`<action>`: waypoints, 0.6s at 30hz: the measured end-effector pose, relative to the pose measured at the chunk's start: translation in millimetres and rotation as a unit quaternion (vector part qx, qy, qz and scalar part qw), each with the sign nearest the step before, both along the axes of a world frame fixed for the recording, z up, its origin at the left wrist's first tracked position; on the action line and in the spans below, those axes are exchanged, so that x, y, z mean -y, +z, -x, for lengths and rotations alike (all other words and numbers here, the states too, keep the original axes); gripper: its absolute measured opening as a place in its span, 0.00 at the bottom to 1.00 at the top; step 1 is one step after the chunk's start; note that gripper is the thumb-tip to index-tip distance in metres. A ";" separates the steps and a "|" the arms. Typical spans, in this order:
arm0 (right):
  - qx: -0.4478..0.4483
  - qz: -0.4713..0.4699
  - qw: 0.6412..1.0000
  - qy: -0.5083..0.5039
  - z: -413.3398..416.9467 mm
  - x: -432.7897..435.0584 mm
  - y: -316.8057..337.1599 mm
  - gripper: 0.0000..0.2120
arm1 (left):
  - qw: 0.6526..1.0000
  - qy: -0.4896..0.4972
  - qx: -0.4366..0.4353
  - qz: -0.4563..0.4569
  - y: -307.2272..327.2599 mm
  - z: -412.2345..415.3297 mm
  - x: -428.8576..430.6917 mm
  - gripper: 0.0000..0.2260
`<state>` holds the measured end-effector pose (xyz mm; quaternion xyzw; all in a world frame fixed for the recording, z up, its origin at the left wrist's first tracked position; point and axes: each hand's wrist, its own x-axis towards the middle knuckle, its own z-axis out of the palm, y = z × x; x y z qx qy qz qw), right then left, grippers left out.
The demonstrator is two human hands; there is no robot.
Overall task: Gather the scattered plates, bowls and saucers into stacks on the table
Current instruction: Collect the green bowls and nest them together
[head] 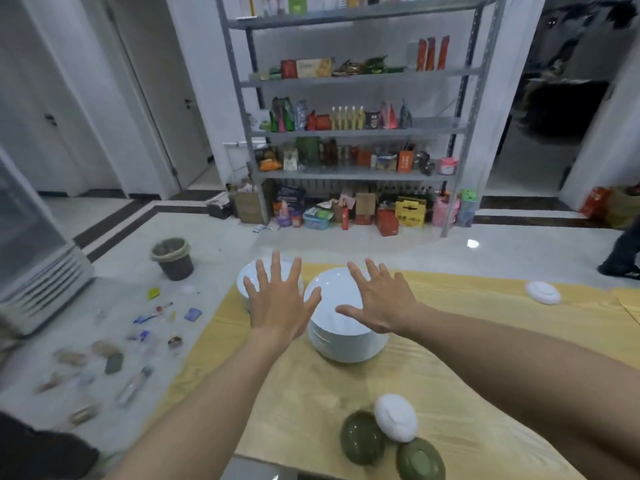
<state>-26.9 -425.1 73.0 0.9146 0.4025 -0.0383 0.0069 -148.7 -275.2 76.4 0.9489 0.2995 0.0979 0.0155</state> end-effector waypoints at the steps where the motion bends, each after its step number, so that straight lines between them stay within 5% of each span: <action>1: 0.004 0.005 1.000 0.009 2.8 -15.0 -1.2 0.44 | 1.000 0.004 -0.004 0.003 -2.6 2.7 -13.5 0.32; 11: -0.001 -0.008 0.999 0.038 -43.1 -171.6 -6.5 0.43 | 0.999 0.039 -0.008 0.037 -23.9 -38.1 -146.1 0.30; 18: -0.135 -0.062 0.987 -0.066 -79.0 -256.6 -21.0 0.37 | 0.960 0.113 0.055 0.251 -23.8 -75.0 -233.4 0.21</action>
